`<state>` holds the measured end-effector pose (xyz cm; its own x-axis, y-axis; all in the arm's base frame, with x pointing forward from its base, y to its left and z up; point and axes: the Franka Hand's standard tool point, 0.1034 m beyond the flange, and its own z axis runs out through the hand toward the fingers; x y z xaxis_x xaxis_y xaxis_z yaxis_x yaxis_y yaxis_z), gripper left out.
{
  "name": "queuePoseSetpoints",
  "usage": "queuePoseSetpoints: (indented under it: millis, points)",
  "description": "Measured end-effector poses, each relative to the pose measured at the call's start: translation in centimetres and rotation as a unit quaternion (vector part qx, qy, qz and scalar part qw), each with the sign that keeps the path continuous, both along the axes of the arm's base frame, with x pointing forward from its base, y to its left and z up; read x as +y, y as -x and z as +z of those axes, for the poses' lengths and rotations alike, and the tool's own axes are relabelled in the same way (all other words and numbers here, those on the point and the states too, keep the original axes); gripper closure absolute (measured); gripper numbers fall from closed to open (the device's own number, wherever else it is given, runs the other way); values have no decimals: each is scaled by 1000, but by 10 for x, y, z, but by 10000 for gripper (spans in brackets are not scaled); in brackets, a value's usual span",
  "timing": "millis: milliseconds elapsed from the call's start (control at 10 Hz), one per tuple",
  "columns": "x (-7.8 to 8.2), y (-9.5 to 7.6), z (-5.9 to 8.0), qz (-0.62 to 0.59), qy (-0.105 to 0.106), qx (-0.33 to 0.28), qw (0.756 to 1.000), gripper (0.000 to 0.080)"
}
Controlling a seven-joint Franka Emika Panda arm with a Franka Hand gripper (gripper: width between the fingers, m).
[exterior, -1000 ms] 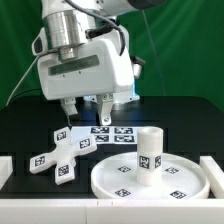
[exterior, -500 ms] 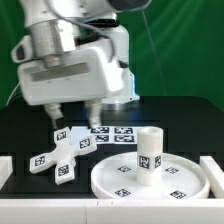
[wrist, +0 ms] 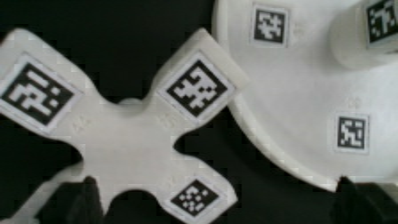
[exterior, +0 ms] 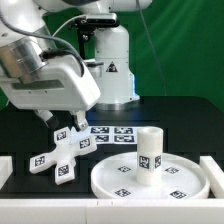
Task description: Assemble round table
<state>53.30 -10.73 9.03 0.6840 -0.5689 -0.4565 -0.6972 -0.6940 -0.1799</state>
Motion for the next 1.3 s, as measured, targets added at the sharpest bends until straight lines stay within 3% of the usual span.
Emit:
queuePoseSetpoints:
  millis: [200,400,600,900,1100,1300]
  points:
    - [-4,6,-3,6,-41,48,998,151]
    - [-18,2,-11,7,-35,63,997,151]
    - [-14,-4,-22,9,-11,41,999,151]
    - [-15,-2,-23,8,-12,43,999,151]
    - [-15,8,-37,23,-10,52,998,151]
    - [-16,10,-41,20,-5,49,999,151]
